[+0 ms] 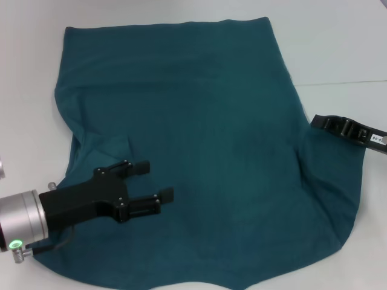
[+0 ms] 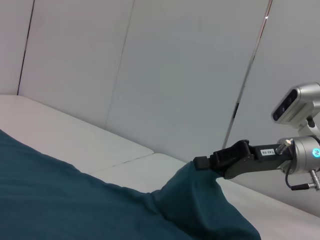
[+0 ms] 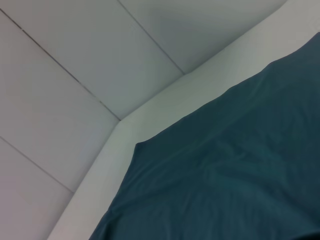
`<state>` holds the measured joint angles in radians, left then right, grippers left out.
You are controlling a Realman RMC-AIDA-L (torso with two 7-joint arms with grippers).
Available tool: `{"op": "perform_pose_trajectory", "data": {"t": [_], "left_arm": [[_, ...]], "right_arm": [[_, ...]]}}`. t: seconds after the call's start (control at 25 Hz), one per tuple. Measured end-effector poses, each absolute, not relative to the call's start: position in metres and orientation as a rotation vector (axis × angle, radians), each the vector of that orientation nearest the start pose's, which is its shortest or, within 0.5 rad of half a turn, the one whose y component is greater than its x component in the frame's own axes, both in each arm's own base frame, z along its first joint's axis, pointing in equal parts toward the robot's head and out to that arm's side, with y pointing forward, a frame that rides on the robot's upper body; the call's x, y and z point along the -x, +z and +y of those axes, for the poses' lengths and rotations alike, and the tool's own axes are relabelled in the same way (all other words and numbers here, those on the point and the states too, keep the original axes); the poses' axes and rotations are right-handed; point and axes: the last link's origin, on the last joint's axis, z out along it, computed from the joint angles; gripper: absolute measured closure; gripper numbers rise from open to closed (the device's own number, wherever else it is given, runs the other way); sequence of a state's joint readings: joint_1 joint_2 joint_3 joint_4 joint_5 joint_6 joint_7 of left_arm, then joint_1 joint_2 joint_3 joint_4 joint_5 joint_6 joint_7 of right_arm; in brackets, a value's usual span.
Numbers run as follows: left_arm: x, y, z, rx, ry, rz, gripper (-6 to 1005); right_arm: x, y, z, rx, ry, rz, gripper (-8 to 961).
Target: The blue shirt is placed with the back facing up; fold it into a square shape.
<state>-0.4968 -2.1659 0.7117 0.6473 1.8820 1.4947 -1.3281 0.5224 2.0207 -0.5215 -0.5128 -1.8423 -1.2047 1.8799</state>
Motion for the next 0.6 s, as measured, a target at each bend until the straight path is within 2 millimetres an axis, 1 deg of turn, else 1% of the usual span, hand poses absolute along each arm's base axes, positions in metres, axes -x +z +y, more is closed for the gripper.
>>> {"op": "perform_pose_trajectory", "data": {"t": [0.4, 0.6], "left_arm": [[0.2455, -0.0295, 0.3252, 2.630, -0.866, -0.641, 94], [0.2450, -0.0292, 0.3257, 2.629, -0.869, -0.651, 94]], "right_arm": [[-0.3100, 0.0353, 0.3724, 2.016, 0.914, 1.486, 952], [-0.3097, 0.0368, 0.3741, 1.997, 0.924, 1.504, 952]]}}
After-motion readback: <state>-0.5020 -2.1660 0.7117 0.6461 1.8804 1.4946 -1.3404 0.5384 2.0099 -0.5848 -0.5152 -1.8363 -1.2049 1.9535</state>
